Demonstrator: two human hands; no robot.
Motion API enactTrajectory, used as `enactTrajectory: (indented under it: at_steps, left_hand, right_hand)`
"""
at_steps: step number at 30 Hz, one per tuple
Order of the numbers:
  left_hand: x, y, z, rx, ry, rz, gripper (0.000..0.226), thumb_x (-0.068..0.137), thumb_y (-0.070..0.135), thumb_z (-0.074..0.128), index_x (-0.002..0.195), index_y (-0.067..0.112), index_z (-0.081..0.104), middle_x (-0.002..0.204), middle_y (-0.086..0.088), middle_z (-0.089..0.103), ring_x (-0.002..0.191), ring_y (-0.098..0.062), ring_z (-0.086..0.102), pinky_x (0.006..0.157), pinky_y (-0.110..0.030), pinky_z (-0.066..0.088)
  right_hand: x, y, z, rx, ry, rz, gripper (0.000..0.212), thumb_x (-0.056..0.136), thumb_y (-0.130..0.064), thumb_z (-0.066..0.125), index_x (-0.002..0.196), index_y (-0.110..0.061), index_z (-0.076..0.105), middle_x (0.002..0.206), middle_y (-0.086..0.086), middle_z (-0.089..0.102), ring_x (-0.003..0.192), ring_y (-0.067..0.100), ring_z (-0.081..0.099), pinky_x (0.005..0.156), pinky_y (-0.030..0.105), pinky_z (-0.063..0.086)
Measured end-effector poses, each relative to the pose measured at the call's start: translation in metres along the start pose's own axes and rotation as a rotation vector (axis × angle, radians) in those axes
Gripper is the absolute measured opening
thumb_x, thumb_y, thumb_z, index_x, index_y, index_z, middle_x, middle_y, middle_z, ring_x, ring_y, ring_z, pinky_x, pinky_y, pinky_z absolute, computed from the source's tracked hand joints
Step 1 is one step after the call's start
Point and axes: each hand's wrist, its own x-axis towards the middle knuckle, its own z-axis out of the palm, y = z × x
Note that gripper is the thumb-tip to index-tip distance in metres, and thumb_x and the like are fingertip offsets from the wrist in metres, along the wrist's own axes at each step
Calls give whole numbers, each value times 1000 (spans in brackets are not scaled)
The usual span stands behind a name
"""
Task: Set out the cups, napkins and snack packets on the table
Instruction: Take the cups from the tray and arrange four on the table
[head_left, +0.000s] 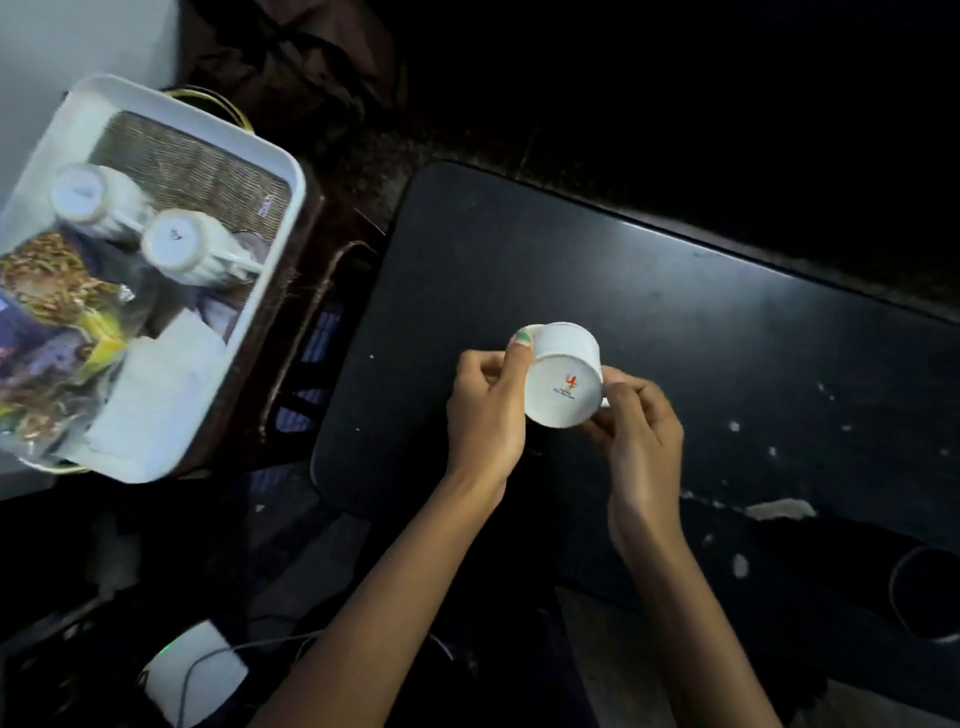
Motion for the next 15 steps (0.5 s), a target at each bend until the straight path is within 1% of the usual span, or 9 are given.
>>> enactTrajectory:
  at_steps: [2, 3, 4, 6, 8, 9, 12, 13, 15]
  left_hand:
    - [-3, -3, 12, 14, -39, -8, 24, 86, 41, 62, 95, 19, 58, 99, 2, 67, 89, -8, 65, 82, -34, 57]
    - [-4, -5, 17, 10, -80, -29, 23, 85, 38, 64, 97, 20, 59, 99, 4, 67, 85, -4, 64, 75, -29, 56]
    - [-5, -5, 21, -2, -130, -64, 24, 85, 35, 66, 101, 20, 59, 101, 4, 67, 85, -2, 64, 72, -27, 55]
    - [-4, -7, 25, -58, -228, -155, 35, 84, 27, 68, 116, 19, 56, 111, 0, 66, 97, -8, 64, 80, -33, 54]
    - [-2, -9, 26, -86, -312, -213, 51, 83, 19, 70, 129, 19, 48, 122, -2, 62, 110, -14, 61, 85, -39, 55]
    - [-2, -10, 26, -67, -362, -224, 56, 83, 15, 69, 134, 18, 45, 125, -1, 60, 112, -14, 59, 83, -38, 56]
    - [-1, -12, 24, 34, -550, -219, 53, 84, 4, 64, 133, 17, 47, 125, 1, 61, 105, -9, 62, 75, -30, 58]
    - [-1, -13, 25, 65, -594, -212, 54, 84, 1, 63, 133, 17, 48, 126, 1, 61, 105, -8, 63, 75, -29, 58]
    - [-2, -12, 28, 123, -635, -187, 61, 82, -1, 64, 136, 18, 45, 129, 4, 59, 106, -4, 61, 73, -24, 58]
  right_hand:
    - [2, 5, -16, 4, 30, -3, 11, 91, -28, 57, 83, -22, 61, 122, 19, 55, 104, 23, 61, 86, 37, 53]
    - [3, 7, -23, 2, 44, -4, 11, 90, -31, 59, 83, -23, 60, 122, 20, 54, 106, 25, 61, 90, 41, 53]
    - [5, 8, -31, 12, 49, -5, 10, 88, -32, 61, 83, -23, 60, 121, 20, 55, 106, 25, 61, 92, 42, 52]
    - [8, 11, -48, 79, 14, -6, 11, 83, -30, 67, 88, -22, 62, 116, 13, 60, 100, 17, 64, 84, 36, 54]
    - [12, 12, -68, 174, -72, 14, 31, 71, -31, 73, 99, -21, 63, 110, 1, 63, 96, 9, 65, 75, 27, 54]
    - [14, 13, -78, 208, -113, 35, 43, 65, -30, 74, 106, -23, 61, 114, -1, 61, 99, 8, 64, 74, 26, 54]
    - [20, 15, -103, 211, -265, 86, 69, 60, -18, 78, 124, -31, 52, 131, -2, 50, 104, 2, 64, 76, 24, 56]
    - [23, 15, -111, 180, -325, 87, 75, 61, -13, 78, 128, -31, 50, 133, 0, 49, 104, 2, 65, 77, 24, 56]
    - [27, 12, -121, 110, -421, 87, 81, 60, -11, 78, 134, -28, 48, 135, 2, 52, 107, 9, 64, 79, 26, 55]
